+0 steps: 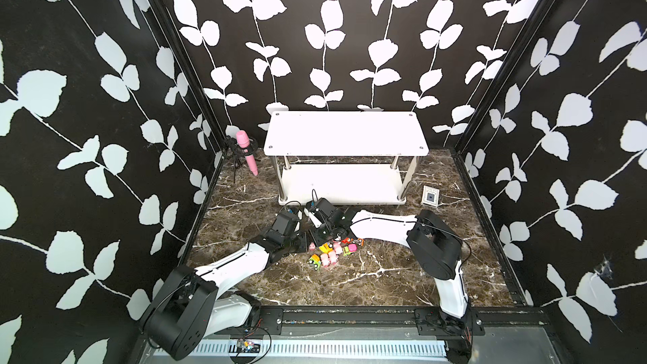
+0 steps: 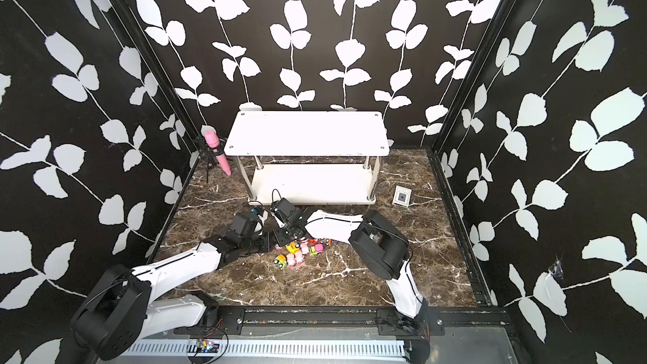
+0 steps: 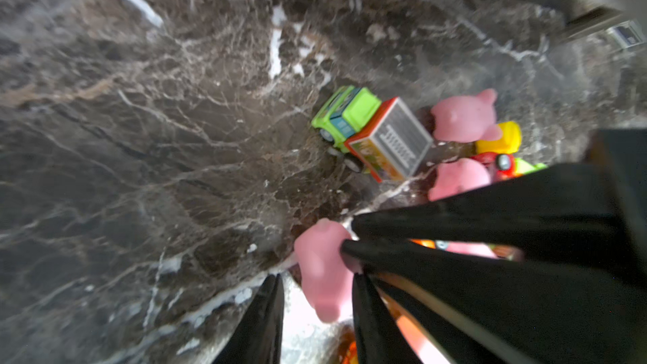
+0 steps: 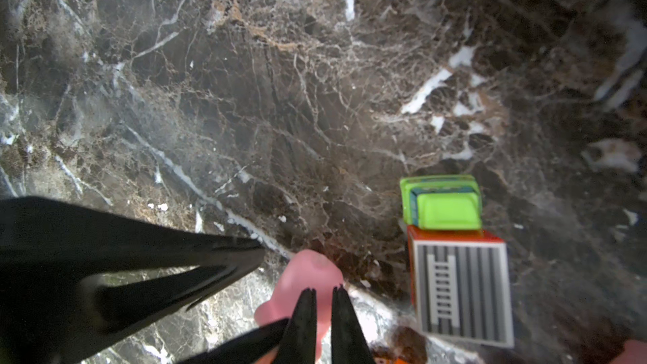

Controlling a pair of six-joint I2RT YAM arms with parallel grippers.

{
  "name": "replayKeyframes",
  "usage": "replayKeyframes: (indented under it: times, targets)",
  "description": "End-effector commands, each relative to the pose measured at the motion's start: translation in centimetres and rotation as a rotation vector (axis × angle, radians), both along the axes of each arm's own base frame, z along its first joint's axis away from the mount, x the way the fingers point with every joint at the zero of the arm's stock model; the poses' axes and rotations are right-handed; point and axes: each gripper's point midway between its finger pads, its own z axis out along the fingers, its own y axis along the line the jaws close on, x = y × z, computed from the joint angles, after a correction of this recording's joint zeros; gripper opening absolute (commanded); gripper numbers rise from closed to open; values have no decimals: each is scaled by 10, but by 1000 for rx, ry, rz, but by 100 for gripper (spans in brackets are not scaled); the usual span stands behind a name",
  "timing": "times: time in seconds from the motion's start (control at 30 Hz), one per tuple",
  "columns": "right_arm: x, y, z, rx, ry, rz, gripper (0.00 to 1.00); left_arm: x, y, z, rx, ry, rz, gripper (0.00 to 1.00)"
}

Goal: Organize plastic toys on shelves
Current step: Pick up the plastic toy at the center of the board.

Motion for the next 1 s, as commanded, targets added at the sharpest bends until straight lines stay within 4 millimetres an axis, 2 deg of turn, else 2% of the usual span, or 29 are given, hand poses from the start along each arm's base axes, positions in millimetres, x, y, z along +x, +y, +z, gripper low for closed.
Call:
replayKeyframes:
  times: [0.0, 0.23, 0.33, 0.47, 0.6, 0.7, 0.8, 0.97]
  targets:
    - [-1, -2, -2, 11, 11, -7, 13, 4, -4, -2, -16, -14, -6, 32]
    - [-3, -1, -4, 14, 24, 0, 13, 7, -4, -12, -4, -5, 5, 28]
    - [-4, 1, -4, 25, 26, -3, 13, 6, -5, -17, -9, 13, 7, 18]
    - [-3, 3, 9, 68, 13, -7, 13, 3, -6, -19, -30, 23, 15, 0]
    - [0, -5, 28, 120, -9, -28, 20, 0, 0, -12, -4, 27, 27, 0]
    - [3, -19, 43, 142, -35, -56, 24, 0, 8, 6, 32, 2, 37, 0]
    - [6, -37, 56, 144, -68, -84, 27, 1, 14, 32, 48, -53, 36, 0]
    - [11, -67, 63, 110, -106, -127, 29, 0, 6, 87, -22, -168, -34, 0]
